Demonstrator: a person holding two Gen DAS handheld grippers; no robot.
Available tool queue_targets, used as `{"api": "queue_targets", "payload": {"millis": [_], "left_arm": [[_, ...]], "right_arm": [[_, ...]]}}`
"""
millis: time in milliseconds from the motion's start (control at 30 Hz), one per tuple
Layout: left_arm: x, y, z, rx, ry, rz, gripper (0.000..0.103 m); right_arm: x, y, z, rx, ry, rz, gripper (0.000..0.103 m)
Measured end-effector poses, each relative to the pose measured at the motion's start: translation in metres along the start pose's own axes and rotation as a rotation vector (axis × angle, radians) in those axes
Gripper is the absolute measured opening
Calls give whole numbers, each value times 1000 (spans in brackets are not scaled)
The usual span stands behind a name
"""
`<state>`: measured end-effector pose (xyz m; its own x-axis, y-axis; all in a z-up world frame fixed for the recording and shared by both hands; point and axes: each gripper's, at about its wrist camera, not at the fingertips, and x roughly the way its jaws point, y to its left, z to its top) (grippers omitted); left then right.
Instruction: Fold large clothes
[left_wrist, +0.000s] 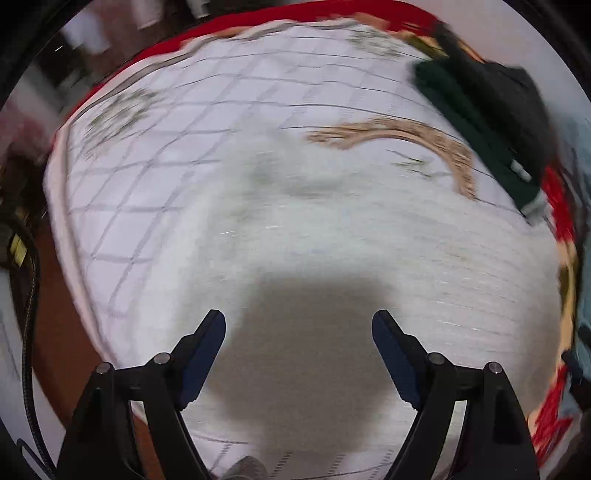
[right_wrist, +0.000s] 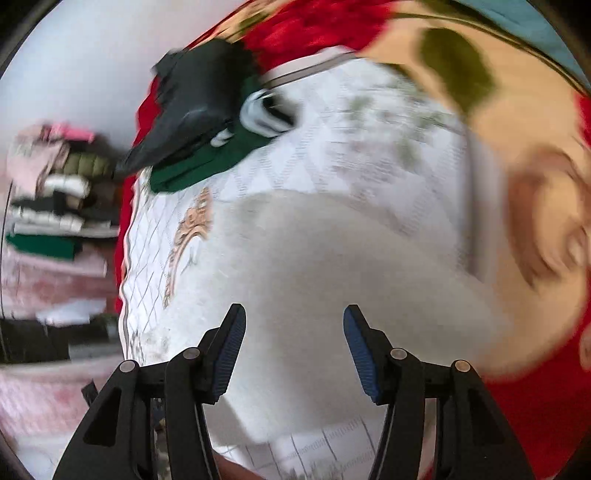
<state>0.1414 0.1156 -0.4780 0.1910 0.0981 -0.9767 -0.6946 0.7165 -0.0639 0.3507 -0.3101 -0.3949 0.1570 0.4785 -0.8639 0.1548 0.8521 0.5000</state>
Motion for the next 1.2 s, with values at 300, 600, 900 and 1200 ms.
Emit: {"api": "queue_targets", "payload": {"millis": [300, 600, 900, 1200], "left_arm": [[-5, 63, 15, -106, -41, 78, 81], [61, 53, 74, -57, -3, 33, 79], [58, 48, 78, 48, -47, 34, 5], [36, 59, 63, 36, -25, 55, 10]], "right_arm": [[150, 67, 54, -209, 181, -252, 57], [89, 56, 41, -55, 194, -66, 57], [74, 56, 9, -55, 215, -30, 57], [157, 76, -18, -258, 338, -252, 56]]}}
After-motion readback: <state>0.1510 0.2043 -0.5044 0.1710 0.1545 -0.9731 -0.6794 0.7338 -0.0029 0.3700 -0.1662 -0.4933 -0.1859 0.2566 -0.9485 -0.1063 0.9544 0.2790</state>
